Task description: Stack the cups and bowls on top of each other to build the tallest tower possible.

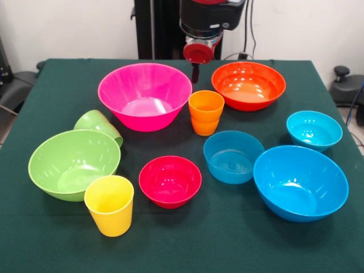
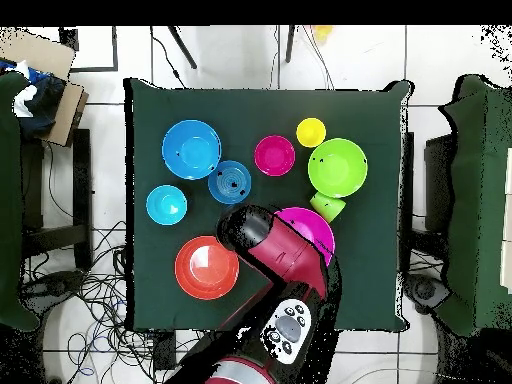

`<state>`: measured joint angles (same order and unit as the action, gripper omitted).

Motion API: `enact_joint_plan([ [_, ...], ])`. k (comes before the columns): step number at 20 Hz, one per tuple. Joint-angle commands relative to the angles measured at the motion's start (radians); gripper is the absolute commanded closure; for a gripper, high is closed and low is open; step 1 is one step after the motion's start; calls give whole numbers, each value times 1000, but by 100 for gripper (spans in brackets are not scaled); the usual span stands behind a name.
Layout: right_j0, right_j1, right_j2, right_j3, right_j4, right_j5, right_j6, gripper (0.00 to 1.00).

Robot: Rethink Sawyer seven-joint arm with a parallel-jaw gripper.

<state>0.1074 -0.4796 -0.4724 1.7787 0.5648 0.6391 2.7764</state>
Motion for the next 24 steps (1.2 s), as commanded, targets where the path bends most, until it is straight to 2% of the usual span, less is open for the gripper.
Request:
enact_joint_plan([
  [1, 12, 20, 101, -20, -86, 0, 12, 0],
  [3, 44, 38, 43, -69, -158, -5, -22, 0],
  [5, 52, 39, 35, -86, -179, 3, -25, 0],
  [10, 28, 33, 73, -82, -188, 4, -10, 0],
  [24, 2, -1, 93, -67, -223, 11, -25, 0],
])
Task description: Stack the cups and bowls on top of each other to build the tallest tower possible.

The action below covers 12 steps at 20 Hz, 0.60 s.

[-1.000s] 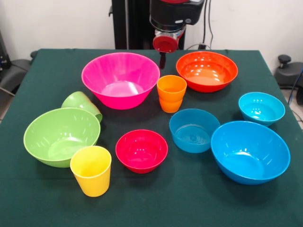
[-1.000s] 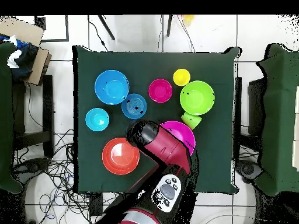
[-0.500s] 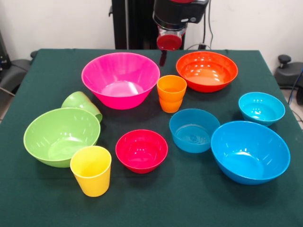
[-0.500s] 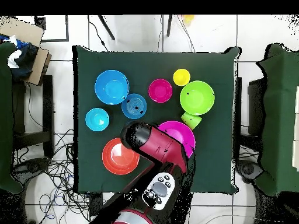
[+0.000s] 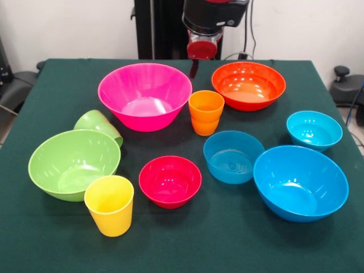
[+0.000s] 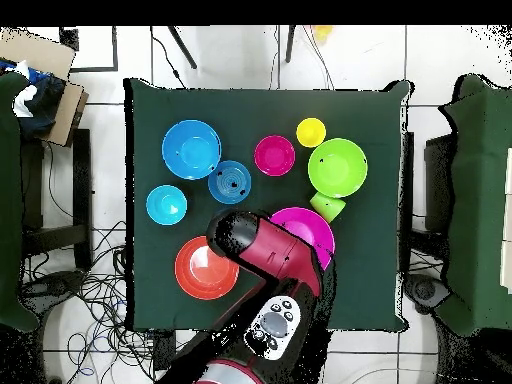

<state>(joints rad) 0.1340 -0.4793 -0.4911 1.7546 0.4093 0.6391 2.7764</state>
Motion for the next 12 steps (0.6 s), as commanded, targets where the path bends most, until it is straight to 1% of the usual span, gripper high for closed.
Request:
enact_joint_plan([
  [1, -31, -11, 122, -31, -58, 17, -24, 0],
  [5, -78, -48, 186, 38, -3, 7, -26, 0],
  [7, -101, -64, 205, 61, -1, 5, -42, 0],
  [12, -128, -103, 208, 99, -38, 6, -66, 0],
])
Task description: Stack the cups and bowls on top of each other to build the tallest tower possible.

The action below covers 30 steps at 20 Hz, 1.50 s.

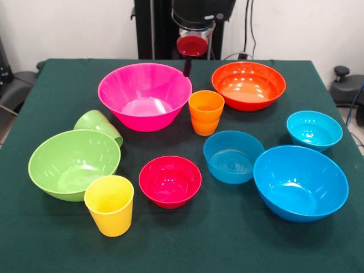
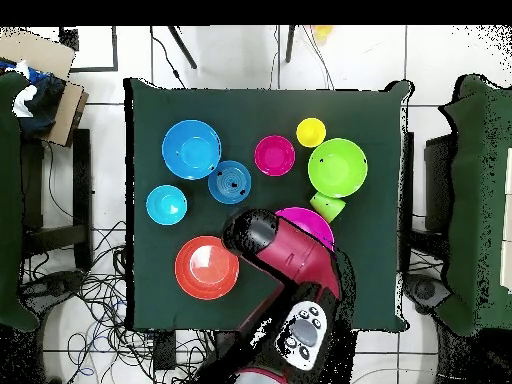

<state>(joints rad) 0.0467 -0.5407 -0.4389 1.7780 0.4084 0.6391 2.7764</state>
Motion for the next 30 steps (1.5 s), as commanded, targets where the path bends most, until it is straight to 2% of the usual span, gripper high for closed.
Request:
enact_joint_plan([
  [1, -44, -46, 157, 81, -42, 3, -67, 0],
  [5, -46, -53, 159, 81, -57, 6, -57, 0],
  [10, -23, -20, 154, -1, -65, 46, -22, 0],
  [17, -1, 32, 176, -96, -25, 79, 44, 0],
  [30, -7, 91, 186, -184, -17, 84, 59, 0],
])
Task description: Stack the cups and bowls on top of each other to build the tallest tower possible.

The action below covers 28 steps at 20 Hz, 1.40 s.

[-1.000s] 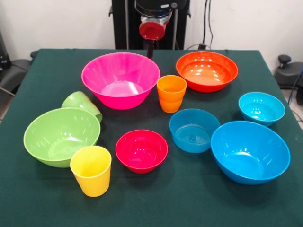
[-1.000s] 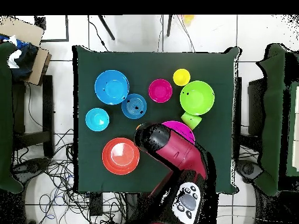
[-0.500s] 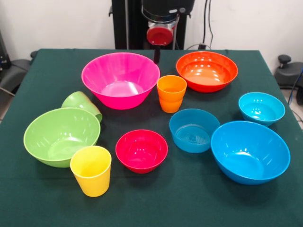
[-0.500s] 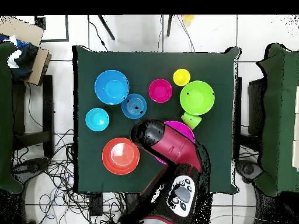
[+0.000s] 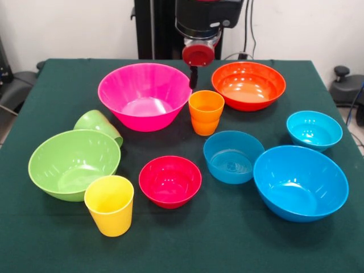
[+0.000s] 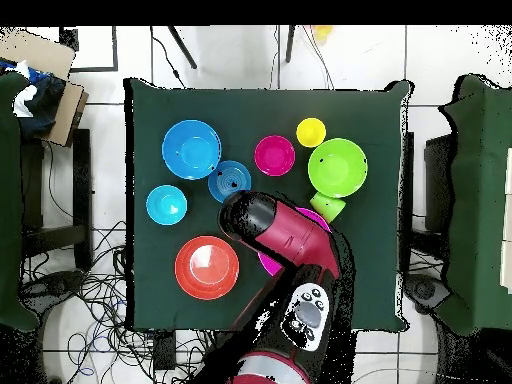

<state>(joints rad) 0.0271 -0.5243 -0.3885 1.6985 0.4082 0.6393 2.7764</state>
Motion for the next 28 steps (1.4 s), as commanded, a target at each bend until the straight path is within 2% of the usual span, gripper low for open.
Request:
enact_joint_plan([
  [1, 13, 76, 136, -106, -14, 83, 61, 0],
  [18, 22, 85, 150, -121, -11, 100, 62, 0],
  [21, 20, 83, 161, -114, -27, 88, 26, 0],
  [24, -11, 74, 193, -121, -77, 118, -89, 0],
  [28, -27, 76, 217, -125, -92, 116, -119, 0],
])
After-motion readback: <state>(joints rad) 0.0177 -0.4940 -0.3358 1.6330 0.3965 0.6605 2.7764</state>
